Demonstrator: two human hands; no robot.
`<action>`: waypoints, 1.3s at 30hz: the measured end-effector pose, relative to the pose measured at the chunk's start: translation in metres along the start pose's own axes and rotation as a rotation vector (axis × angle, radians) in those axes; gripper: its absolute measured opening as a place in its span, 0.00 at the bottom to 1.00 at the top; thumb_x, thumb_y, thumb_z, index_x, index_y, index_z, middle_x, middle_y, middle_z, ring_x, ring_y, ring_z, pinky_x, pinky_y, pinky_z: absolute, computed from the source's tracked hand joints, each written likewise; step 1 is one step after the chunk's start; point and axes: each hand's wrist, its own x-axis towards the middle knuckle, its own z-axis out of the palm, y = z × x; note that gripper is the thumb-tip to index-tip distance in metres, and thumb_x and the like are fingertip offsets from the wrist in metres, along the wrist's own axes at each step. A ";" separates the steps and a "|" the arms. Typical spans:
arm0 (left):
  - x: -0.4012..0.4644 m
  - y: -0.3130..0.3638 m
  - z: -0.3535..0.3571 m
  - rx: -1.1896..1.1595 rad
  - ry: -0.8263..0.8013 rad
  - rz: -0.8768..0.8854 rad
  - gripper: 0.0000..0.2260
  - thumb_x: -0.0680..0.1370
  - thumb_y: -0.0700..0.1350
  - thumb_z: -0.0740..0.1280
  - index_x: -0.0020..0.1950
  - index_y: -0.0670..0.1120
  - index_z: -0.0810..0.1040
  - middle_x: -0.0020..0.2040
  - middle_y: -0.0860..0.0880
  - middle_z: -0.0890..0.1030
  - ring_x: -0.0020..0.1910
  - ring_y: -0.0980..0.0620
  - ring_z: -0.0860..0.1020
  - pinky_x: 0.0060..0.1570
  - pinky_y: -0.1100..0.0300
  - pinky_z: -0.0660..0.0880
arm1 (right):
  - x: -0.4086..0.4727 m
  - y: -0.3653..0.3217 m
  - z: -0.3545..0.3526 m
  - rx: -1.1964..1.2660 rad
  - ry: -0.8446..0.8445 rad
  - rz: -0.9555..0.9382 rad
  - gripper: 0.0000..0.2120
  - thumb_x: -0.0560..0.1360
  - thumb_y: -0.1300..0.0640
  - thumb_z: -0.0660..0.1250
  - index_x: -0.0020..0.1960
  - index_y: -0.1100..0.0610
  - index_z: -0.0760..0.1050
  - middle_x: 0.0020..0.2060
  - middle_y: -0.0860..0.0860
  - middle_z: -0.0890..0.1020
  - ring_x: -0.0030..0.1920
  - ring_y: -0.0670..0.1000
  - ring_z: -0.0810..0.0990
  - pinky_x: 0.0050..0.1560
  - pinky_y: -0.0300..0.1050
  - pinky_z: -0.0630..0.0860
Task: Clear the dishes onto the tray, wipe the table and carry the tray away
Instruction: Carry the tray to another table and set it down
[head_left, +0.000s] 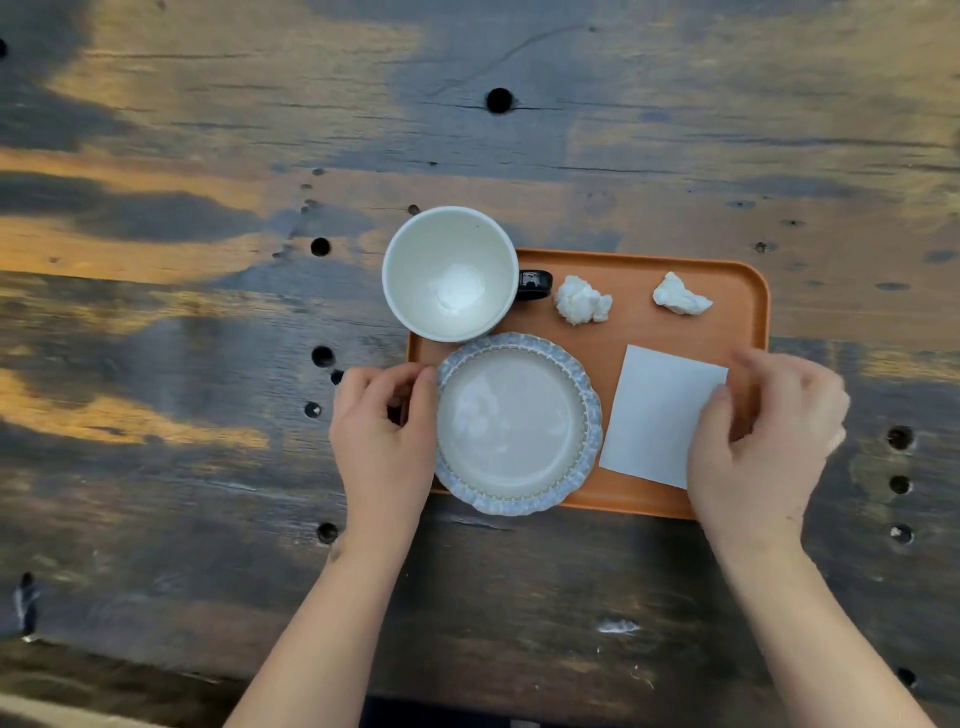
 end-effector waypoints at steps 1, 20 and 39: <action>0.001 0.000 -0.002 0.022 -0.032 0.012 0.06 0.79 0.46 0.71 0.52 0.47 0.86 0.46 0.50 0.79 0.48 0.52 0.78 0.50 0.66 0.72 | -0.003 -0.008 0.000 -0.001 -0.053 -0.069 0.11 0.78 0.60 0.62 0.60 0.57 0.76 0.55 0.54 0.75 0.59 0.54 0.73 0.61 0.51 0.66; 0.029 -0.068 -0.016 0.458 0.051 0.335 0.14 0.81 0.40 0.65 0.66 0.42 0.79 0.66 0.40 0.76 0.67 0.40 0.73 0.65 0.47 0.68 | 0.071 -0.110 0.049 0.072 -0.338 -0.409 0.10 0.78 0.56 0.63 0.56 0.55 0.78 0.48 0.50 0.77 0.44 0.50 0.77 0.50 0.50 0.76; 0.012 -0.045 -0.034 0.232 -0.039 0.306 0.19 0.83 0.47 0.57 0.69 0.39 0.75 0.67 0.45 0.75 0.69 0.45 0.70 0.73 0.58 0.64 | 0.073 -0.122 0.053 -0.017 -0.521 -0.282 0.14 0.79 0.45 0.61 0.57 0.49 0.79 0.40 0.45 0.83 0.40 0.51 0.79 0.41 0.46 0.74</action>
